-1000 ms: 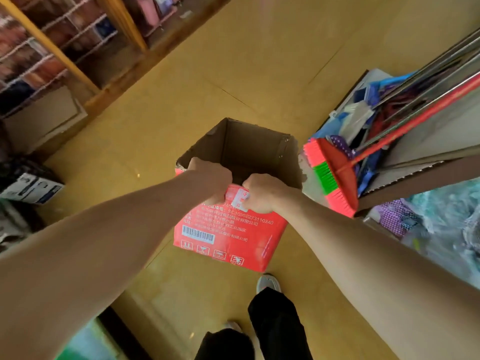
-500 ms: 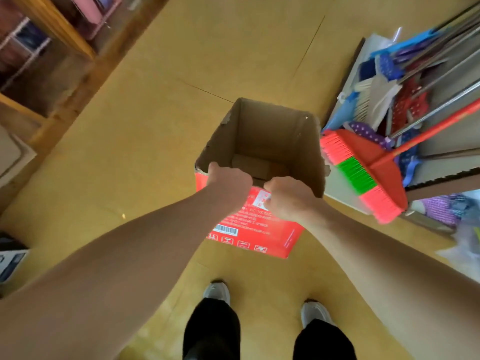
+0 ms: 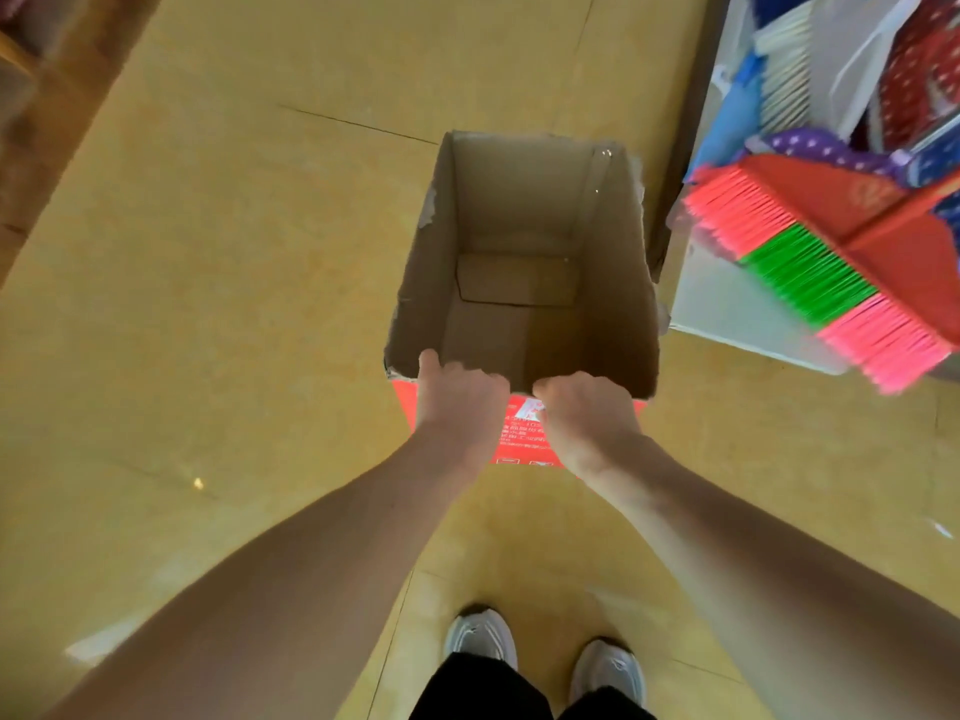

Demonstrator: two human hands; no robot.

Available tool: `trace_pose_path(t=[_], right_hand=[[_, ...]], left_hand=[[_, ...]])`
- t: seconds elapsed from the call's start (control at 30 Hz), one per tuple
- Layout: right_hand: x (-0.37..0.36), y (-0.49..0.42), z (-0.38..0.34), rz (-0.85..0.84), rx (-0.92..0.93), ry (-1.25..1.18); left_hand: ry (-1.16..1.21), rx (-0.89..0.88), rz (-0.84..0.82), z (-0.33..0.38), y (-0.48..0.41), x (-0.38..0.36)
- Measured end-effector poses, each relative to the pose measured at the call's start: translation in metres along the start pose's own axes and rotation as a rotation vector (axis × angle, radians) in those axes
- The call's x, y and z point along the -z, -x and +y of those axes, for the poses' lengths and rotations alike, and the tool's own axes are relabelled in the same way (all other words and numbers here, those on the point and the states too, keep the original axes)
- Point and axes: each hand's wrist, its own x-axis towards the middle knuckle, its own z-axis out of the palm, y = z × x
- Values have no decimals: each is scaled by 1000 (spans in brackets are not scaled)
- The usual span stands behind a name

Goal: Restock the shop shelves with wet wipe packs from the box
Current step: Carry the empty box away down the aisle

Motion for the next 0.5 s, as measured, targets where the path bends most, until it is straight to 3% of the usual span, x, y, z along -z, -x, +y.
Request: trace_pose_path(t=[0.5], right_hand=[[-93, -23, 15, -72, -14, 30]], left_hand=[[-15, -102, -114, 35, -16, -75]])
